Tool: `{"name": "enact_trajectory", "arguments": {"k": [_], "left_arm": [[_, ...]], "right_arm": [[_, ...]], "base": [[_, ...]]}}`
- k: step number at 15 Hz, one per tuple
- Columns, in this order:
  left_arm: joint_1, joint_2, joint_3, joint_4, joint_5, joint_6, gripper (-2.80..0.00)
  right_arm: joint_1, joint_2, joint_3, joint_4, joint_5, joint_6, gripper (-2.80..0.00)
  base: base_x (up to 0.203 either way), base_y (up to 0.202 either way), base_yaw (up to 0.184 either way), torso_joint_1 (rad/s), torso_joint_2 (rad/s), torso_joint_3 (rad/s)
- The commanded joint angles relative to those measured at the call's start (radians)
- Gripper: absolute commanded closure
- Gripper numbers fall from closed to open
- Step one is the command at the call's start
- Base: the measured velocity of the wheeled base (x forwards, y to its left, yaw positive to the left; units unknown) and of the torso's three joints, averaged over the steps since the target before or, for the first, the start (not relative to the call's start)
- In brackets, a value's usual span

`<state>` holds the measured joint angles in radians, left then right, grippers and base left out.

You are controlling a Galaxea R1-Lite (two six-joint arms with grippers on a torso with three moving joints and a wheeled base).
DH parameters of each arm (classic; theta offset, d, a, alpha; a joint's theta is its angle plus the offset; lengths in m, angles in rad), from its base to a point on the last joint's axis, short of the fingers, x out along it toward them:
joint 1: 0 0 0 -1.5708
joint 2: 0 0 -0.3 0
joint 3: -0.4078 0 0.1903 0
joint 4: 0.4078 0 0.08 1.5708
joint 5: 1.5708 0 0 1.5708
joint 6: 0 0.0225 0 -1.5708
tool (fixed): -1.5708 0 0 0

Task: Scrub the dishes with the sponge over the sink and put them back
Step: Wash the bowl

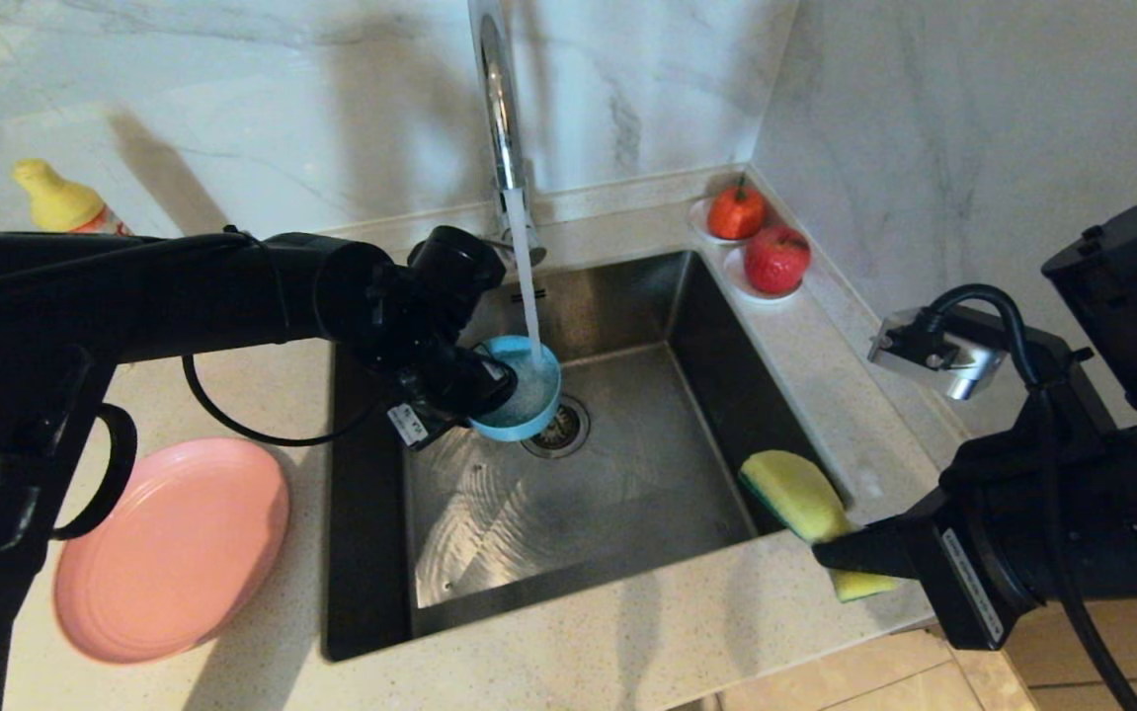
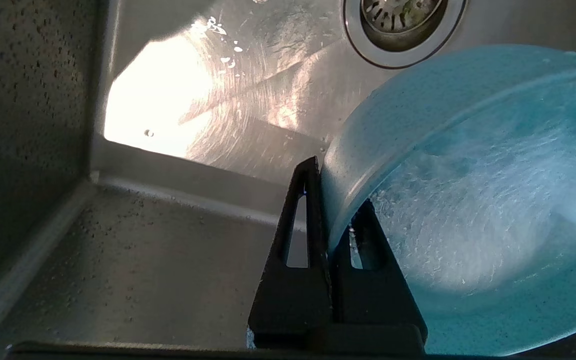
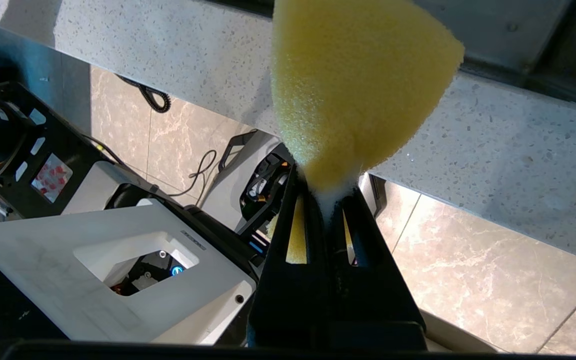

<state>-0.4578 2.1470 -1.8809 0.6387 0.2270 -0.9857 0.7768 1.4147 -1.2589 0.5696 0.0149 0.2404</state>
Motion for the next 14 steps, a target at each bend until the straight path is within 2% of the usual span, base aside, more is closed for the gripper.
{"name": "enact_trajectory", "arguments": {"k": [1,2,4,5,7,9,12,14], "left_arm": [[0.001,-0.012,0.005,0.006,0.002,-0.002,0.0],[0.001,-0.022,0.02,0.017,0.002,0.007,0.0],[0.001,-0.05,0.106,0.038,0.007,0.076,0.0],[0.001,-0.071,0.154,0.037,0.032,0.095,0.0],[0.007,-0.128,0.213,0.006,0.127,0.134,0.0],[0.008,-0.197,0.235,-0.026,0.159,0.193,0.0],[0.008,-0.332,0.241,-0.076,0.17,0.303,0.0],[0.009,-0.406,0.258,-0.123,0.182,0.409,0.0]], "right_arm": [[-0.003,0.0,0.001,0.004,-0.003,-0.004,0.0],[-0.014,-0.001,-0.002,0.003,-0.007,-0.007,0.0],[-0.029,-0.012,-0.007,0.003,-0.003,-0.013,0.0],[-0.03,-0.02,-0.004,0.003,-0.001,-0.014,0.0],[-0.029,-0.026,0.013,0.003,0.0,-0.014,0.0],[-0.03,-0.035,0.024,0.004,0.0,-0.014,0.0],[-0.03,-0.062,0.026,0.011,0.0,-0.01,0.0],[-0.028,-0.083,0.031,0.018,-0.001,-0.012,0.0]], "base": [[0.0,0.0,0.0,0.0,0.0,0.0],[0.0,0.0,0.0,0.0,0.0,0.0],[0.0,0.0,0.0,0.0,0.0,0.0],[0.0,0.0,0.0,0.0,0.0,0.0],[0.0,0.0,0.0,0.0,0.0,0.0],[0.0,0.0,0.0,0.0,0.0,0.0],[0.0,0.0,0.0,0.0,0.0,0.0],[0.0,0.0,0.0,0.0,0.0,0.0]]}}
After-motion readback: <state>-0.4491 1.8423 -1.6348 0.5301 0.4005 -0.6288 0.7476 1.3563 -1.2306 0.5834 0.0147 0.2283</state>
